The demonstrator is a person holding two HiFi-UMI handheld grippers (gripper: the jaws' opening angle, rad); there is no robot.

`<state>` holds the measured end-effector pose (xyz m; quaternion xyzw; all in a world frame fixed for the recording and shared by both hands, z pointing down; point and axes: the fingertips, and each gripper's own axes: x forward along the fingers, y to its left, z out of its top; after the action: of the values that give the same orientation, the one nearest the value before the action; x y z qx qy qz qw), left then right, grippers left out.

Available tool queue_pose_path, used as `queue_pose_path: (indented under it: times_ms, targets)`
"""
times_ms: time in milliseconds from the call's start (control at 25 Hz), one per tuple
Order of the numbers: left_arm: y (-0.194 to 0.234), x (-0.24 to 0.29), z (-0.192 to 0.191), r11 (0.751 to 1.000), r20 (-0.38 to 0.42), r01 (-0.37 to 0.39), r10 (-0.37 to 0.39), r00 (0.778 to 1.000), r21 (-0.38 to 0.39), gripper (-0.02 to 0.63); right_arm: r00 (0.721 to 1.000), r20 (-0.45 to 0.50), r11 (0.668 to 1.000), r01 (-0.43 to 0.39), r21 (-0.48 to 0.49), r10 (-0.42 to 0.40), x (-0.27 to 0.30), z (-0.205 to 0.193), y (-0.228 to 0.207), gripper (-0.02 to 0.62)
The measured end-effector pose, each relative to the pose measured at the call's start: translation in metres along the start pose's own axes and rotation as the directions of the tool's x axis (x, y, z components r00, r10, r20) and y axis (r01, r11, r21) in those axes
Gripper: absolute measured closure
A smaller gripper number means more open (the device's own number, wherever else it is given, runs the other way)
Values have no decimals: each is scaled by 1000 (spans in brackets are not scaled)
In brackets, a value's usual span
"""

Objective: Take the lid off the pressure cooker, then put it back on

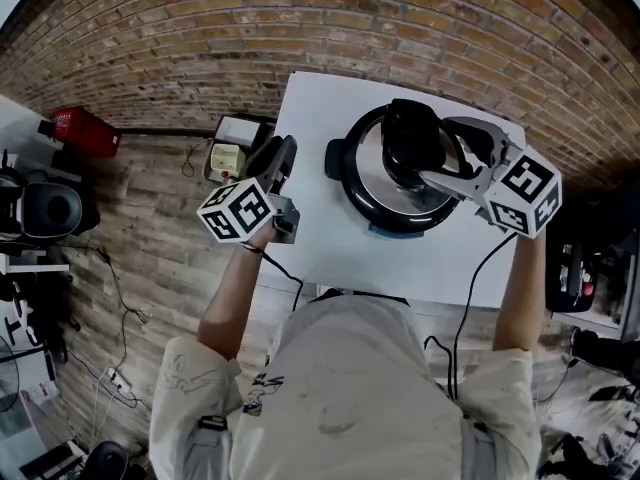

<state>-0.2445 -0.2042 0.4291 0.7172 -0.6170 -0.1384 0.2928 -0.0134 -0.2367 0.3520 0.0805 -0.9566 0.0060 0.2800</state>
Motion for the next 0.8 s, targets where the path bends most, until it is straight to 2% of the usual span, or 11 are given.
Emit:
queue_pose_path:
  times_ms: [80,160,240,320,360,440,520,600,680,720,800]
  targets:
    - [-7,-8,7,994,43,-31,27,999,105,474,991,108,996,72,47,-77,-14,3,0,201]
    - [-13,-14,11,977,77,-61,46,996,204,474,971,165,984,161,74,-172,-26,1,0,201]
    - [-18,-23,14,952,112,-90,59,992,292,474,948,200,967,232,102,-248,-36,-5,3,201]
    - [-26,-31,16,921,142,-110,60,988,374,474,916,259,948,269,171,-306,-46,-11,6,201]
    - [-30,-35,16,904,160,-121,59,985,410,474,891,295,933,288,218,-344,-52,-14,6,201]
    - [-35,-41,19,871,216,-158,61,975,465,474,822,355,886,349,306,-446,-66,-23,5,201]
    - [-38,-49,20,826,290,-218,69,954,520,474,736,382,822,435,367,-560,-77,-35,6,201]
    - [-43,-57,17,775,341,-265,69,938,574,476,666,369,758,519,394,-648,-82,-52,11,202]
    - [-47,-63,9,739,354,-283,64,933,611,477,624,345,709,559,431,-701,-81,-70,17,204]
    - [-48,-65,5,730,353,-285,64,934,621,477,613,336,693,558,457,-715,-79,-76,21,206]
    - [-49,-69,-4,730,347,-282,65,935,623,480,604,320,673,553,490,-730,-76,-86,25,206]
